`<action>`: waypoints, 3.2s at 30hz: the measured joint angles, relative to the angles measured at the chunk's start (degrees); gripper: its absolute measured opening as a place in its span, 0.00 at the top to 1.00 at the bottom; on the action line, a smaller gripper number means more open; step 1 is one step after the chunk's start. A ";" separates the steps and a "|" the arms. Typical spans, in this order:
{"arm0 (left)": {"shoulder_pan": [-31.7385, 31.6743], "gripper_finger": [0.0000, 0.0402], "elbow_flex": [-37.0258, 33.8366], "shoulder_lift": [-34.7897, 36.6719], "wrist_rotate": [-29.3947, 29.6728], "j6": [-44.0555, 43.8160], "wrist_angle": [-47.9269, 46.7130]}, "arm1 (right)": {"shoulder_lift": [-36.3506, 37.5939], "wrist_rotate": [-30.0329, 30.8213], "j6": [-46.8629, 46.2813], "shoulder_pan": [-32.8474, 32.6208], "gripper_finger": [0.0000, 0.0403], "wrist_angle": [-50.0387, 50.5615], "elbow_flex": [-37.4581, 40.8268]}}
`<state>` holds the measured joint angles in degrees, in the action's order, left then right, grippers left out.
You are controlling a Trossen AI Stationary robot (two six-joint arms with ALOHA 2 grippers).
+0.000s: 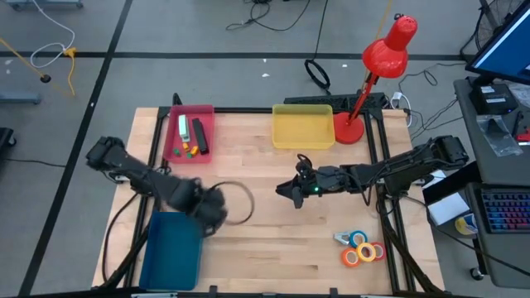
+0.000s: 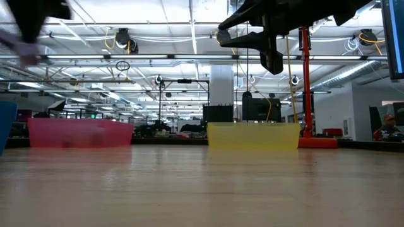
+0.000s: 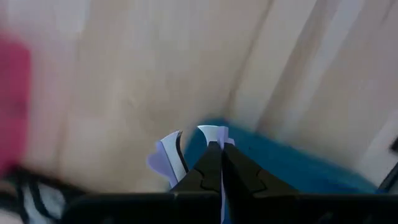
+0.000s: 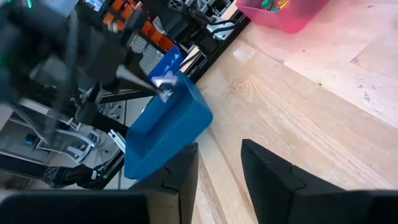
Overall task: Pick and place Stapler, Stapler remover, tape
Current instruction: Put the light violet staple remover into the blue bin, then put the blue staple remover into the blue bin
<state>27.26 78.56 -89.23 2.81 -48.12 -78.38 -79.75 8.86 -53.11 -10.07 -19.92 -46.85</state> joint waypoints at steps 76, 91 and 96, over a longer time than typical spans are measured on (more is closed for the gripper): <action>29.27 0.59 -25.68 22.46 48.19 -49.92 21.63 | 18.42 -31.19 1.68 -12.52 0.80 48.27 0.04; 13.68 0.59 -25.65 22.95 47.99 -9.64 47.68 | 17.80 -29.31 0.01 -17.44 0.88 64.72 0.04; 6.37 0.59 -25.63 22.95 41.10 4.39 55.25 | 17.79 -26.48 -1.00 -17.44 0.87 64.94 0.15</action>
<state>33.62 52.93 -66.28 43.91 -43.73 -23.14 -61.95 -17.62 -54.11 -27.51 45.02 -46.70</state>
